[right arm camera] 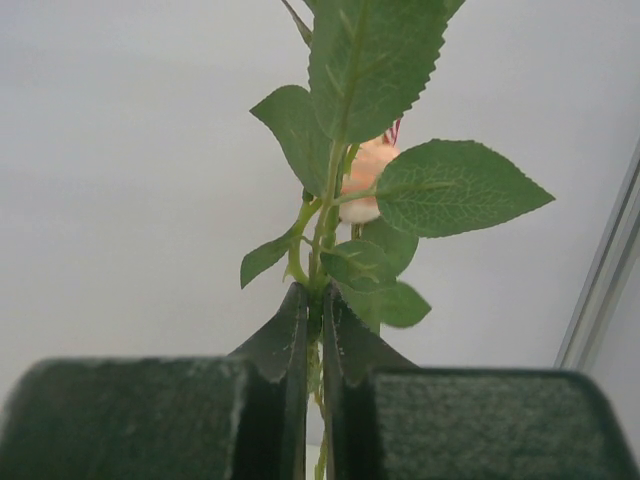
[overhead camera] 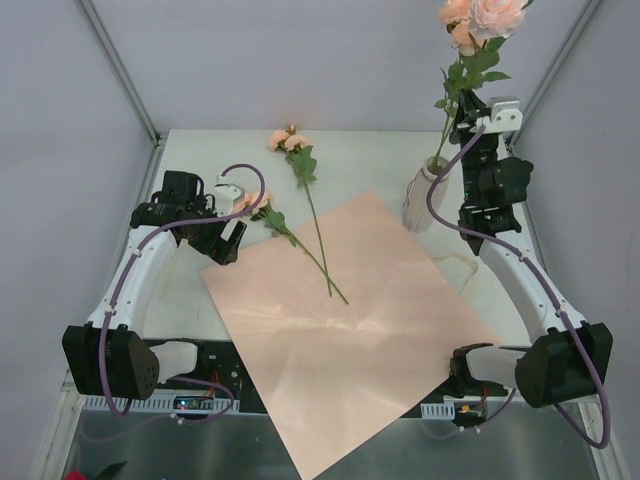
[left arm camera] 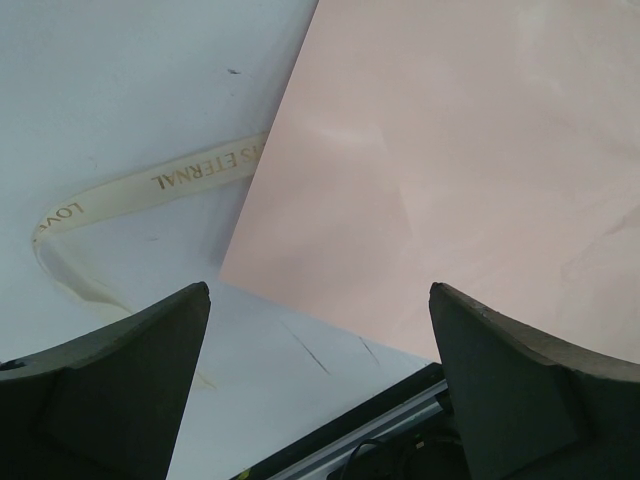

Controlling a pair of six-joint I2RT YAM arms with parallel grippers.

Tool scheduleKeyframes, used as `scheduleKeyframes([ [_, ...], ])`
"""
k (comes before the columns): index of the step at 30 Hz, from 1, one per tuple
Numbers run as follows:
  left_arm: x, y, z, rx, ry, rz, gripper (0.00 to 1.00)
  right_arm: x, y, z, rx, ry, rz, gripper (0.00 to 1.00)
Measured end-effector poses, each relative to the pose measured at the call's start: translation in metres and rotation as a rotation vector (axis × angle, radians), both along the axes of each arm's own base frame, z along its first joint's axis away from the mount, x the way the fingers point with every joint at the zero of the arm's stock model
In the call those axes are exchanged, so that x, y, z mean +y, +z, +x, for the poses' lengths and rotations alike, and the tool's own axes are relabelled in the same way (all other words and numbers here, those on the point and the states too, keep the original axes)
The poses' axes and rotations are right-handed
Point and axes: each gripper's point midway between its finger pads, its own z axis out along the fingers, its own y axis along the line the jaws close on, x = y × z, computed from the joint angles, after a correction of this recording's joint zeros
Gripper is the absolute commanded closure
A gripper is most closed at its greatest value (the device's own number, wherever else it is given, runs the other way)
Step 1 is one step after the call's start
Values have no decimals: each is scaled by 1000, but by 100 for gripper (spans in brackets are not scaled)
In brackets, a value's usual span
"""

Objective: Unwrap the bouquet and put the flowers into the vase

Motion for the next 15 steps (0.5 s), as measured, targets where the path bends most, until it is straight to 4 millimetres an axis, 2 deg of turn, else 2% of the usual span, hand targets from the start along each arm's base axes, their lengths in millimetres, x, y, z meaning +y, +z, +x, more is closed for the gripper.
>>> scheduleKeyframes([
  [8,0,0,0,0,0,0,9,3,-53,14,112,-1,-28,98],
  [9,0,0,0,0,0,0,9,4,-58,15,121,1,-31,89],
  [10,0,0,0,0,0,0,9,4,-61,16,128,3,-34,71],
  [12,0,0,0,0,-1,0,9,6,-71,17,149,13,-42,60],
  [13,0,0,0,0,0,0,9,7,-75,17,161,20,-47,51],
  [15,0,0,0,-1,0,0,9,9,-85,17,184,30,-53,49],
])
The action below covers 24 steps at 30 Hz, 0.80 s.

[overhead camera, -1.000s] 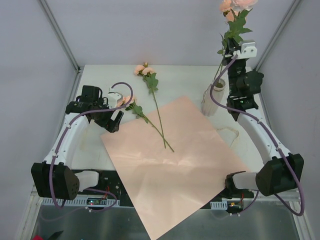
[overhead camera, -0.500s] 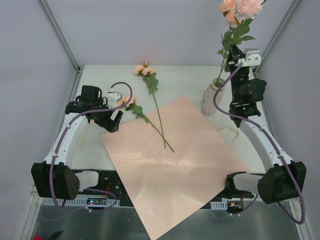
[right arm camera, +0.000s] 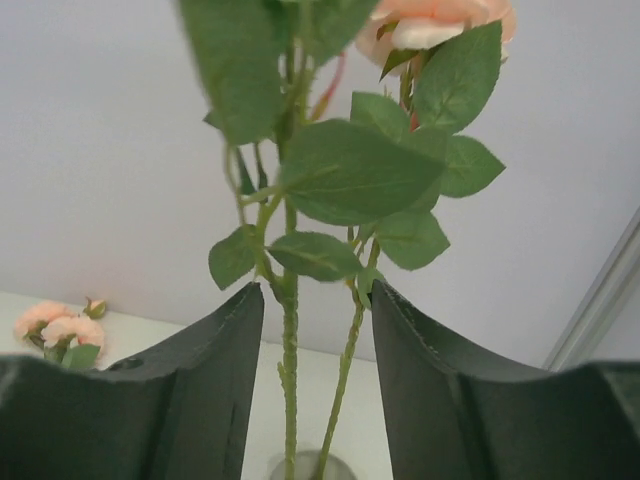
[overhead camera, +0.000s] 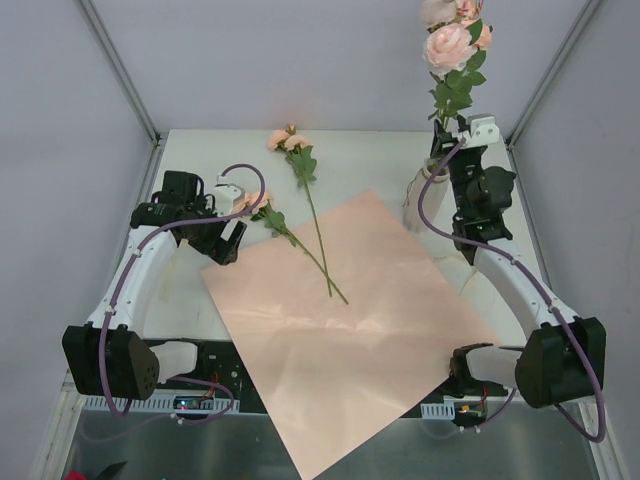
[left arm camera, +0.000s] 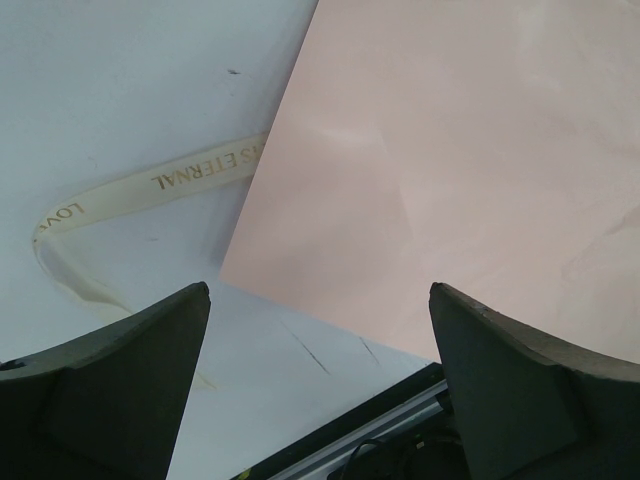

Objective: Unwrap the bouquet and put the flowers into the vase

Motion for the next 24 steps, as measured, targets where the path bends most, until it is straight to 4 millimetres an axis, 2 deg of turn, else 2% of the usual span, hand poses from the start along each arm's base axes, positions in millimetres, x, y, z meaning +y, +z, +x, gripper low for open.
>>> scheduleKeyframes([
  [4,0,0,0,0,0,0,9,1,-15,-8,36,13,-10,48],
  [6,0,0,0,0,0,0,9,3,-17,-14,42,18,-11,48],
  [10,0,0,0,0,0,0,9,13,-2,-32,16,37,0,46],
  [14,0,0,0,0,0,0,9,32,15,-57,-17,85,7,44],
  [16,0,0,0,0,0,0,9,49,17,-68,-16,128,1,43],
  [19,0,0,0,0,0,-1,9,85,7,-79,25,221,-21,42],
  [22,0,0,0,1,2,-2,9,128,-18,-82,122,329,-56,42],
  [24,0,0,0,1,3,-2,9,158,-43,-77,216,397,-84,42],
])
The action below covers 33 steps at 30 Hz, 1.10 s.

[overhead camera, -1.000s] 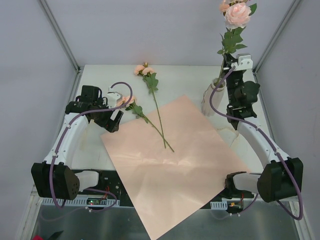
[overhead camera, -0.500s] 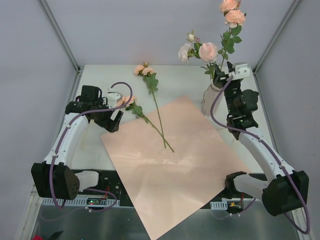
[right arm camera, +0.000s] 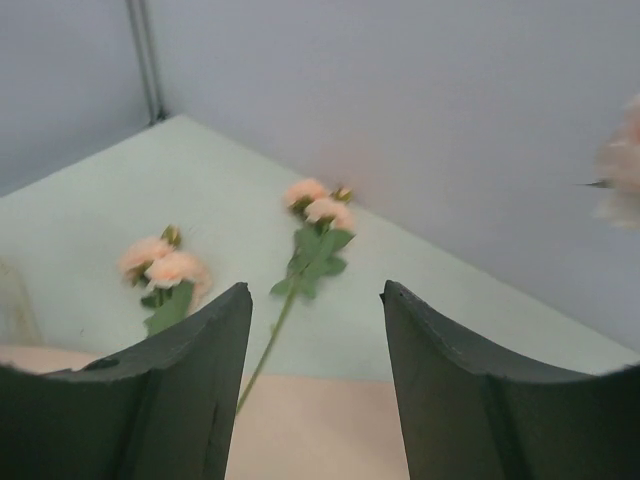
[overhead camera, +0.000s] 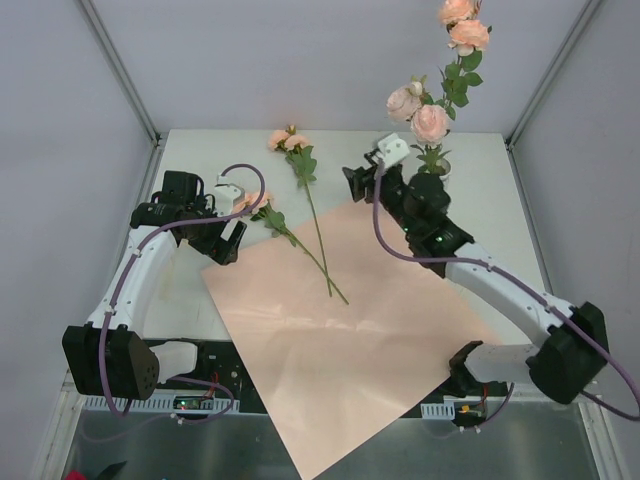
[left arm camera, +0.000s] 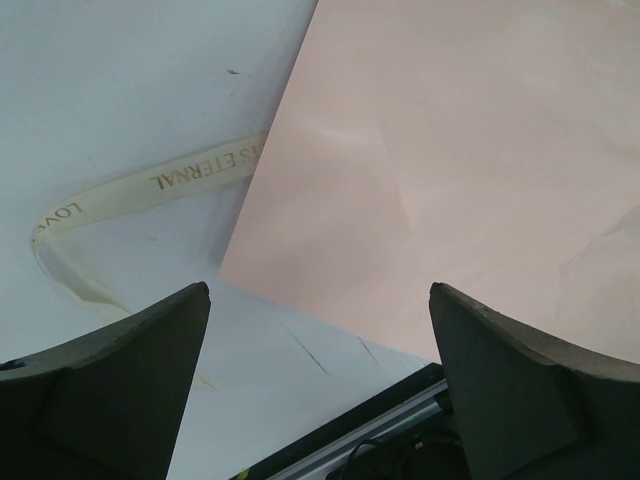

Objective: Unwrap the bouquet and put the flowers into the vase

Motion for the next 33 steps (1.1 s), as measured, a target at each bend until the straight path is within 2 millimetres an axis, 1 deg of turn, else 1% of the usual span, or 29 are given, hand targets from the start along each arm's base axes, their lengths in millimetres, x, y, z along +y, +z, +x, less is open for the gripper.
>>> scheduleKeyframes([
  [4,0,0,0,0,0,0,9,57,-66,23,246,87,-104,45],
  [8,0,0,0,-1,0,0,9,97,-137,42,472,136,-205,51],
  [10,0,0,0,-1,0,0,8,113,-175,45,582,168,-254,52],
  [12,0,0,0,-1,0,0,8,121,-203,42,660,200,-291,52],
  [13,0,0,0,-2,0,0,9,125,-216,39,696,215,-311,53],
  [15,0,0,0,-1,0,0,8,131,-235,35,750,230,-344,53],
  [18,0,0,0,-1,0,1,8,142,-252,36,789,231,-381,53],
  [21,0,0,0,-2,-1,1,9,147,-260,40,807,211,-408,53],
  [23,0,0,0,-2,-1,1,9,149,-264,47,812,190,-420,53],
  [25,0,0,0,-2,-1,1,9,149,-269,56,816,157,-435,53],
  [28,0,0,0,-2,-1,0,9,148,-279,64,824,122,-454,53],
  [33,0,0,0,-2,-1,1,9,138,-309,71,870,69,-498,53],
])
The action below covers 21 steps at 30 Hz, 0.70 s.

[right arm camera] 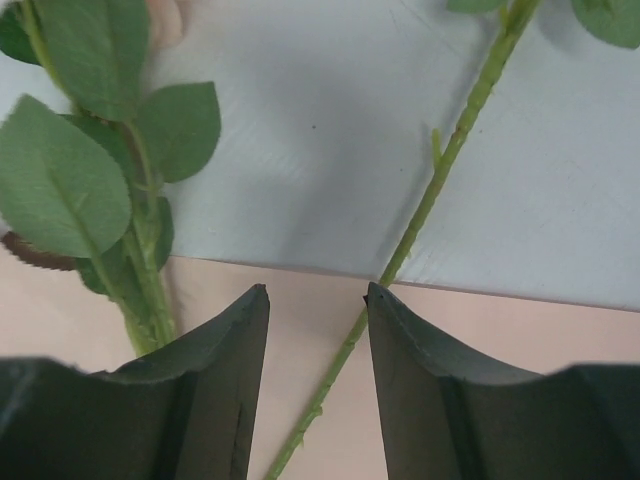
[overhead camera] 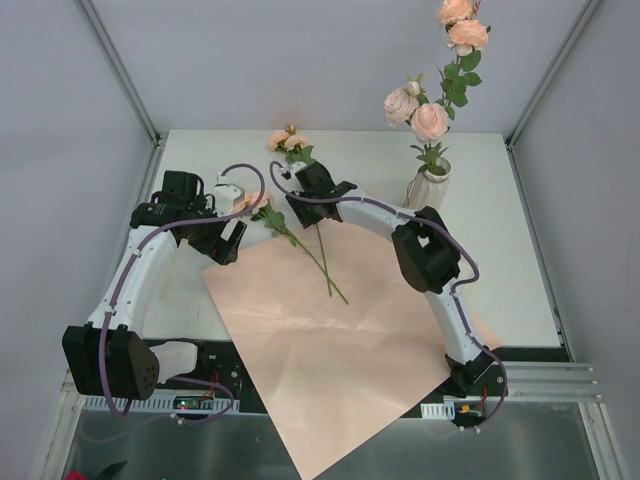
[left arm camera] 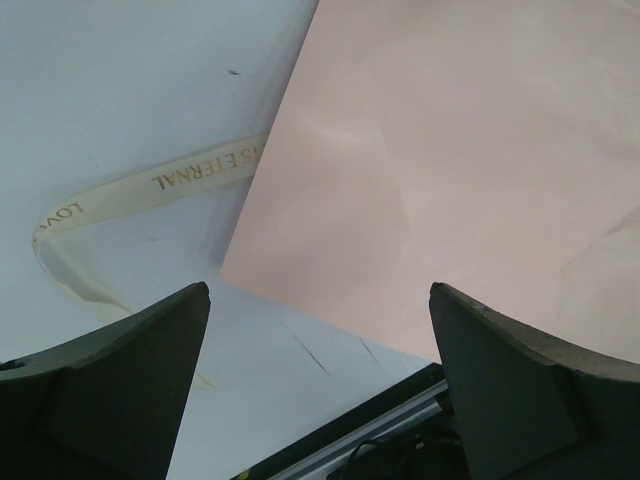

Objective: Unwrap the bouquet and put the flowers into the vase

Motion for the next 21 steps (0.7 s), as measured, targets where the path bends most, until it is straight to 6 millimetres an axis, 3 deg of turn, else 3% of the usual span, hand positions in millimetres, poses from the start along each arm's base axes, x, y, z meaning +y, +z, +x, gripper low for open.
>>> scheduleKeyframes([
  [6,0,0,0,0,0,0,9,-11,-18,5,38,-42,-29,53],
  [15,0,0,0,-1,0,0,9,-12,-1,22,20,-85,11,53],
  [21,0,0,1,-2,0,0,9,-10,-1,26,23,-99,12,56],
])
